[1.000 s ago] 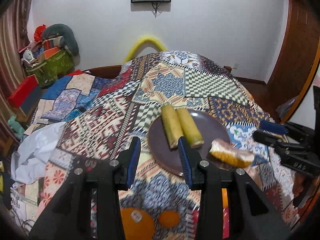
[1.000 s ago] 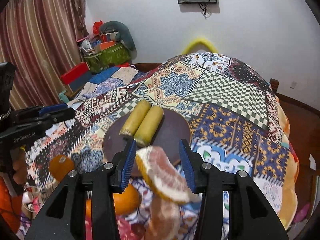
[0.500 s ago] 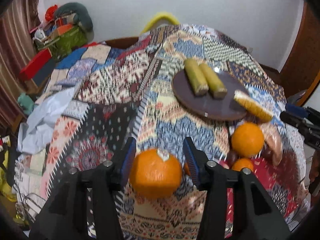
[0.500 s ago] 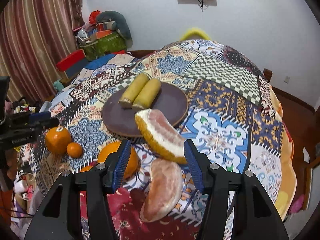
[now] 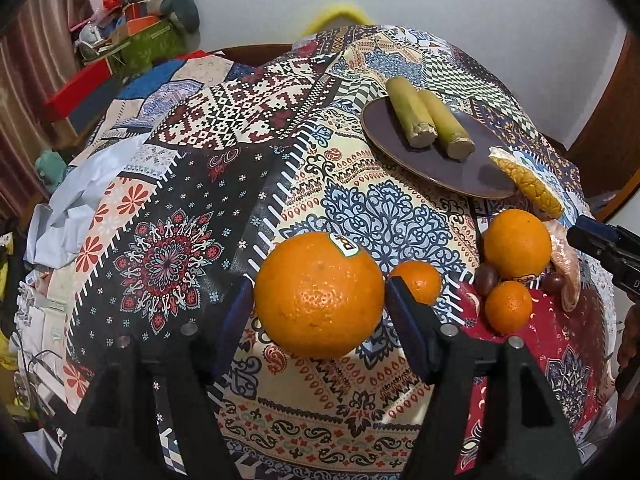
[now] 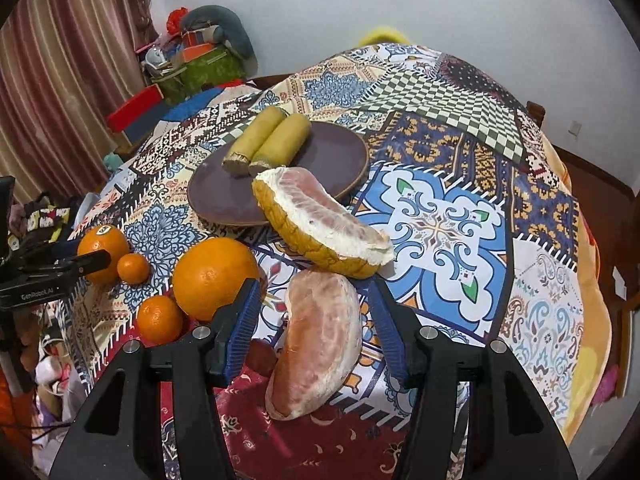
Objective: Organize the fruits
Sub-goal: 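Grasp the large orange with the left tool while the right reaches a pomelo wedge, then grasp the rind-edged pomelo wedge with the right tool and lift it while the left holds the orange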
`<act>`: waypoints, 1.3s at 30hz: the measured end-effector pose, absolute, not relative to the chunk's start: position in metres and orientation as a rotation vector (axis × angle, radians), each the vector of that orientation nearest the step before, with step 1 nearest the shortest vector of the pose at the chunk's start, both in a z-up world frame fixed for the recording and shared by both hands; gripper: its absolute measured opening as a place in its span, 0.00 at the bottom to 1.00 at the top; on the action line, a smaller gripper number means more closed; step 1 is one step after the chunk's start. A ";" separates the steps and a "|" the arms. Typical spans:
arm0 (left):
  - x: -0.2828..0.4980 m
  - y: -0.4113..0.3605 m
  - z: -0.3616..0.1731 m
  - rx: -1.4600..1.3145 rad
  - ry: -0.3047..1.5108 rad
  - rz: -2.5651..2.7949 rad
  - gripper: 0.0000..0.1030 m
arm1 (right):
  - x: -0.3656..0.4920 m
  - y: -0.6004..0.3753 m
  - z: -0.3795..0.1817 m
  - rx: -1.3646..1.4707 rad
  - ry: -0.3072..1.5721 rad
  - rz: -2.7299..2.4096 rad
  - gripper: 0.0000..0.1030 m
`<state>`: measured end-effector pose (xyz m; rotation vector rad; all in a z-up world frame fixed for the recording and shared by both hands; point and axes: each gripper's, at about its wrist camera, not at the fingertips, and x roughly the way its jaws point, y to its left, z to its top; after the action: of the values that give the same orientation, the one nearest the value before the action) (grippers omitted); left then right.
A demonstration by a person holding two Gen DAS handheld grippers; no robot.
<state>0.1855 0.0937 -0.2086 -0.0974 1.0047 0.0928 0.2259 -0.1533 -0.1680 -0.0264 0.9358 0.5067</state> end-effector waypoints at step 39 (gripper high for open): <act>0.213 0.073 -0.185 -0.095 0.938 0.017 0.66 | 0.283 -0.122 -0.191 -0.208 0.928 0.568 0.65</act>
<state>0.2134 0.0730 -0.1854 -0.0948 0.9376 0.0174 0.2834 -0.1224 -0.1912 -0.2083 0.9278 0.5684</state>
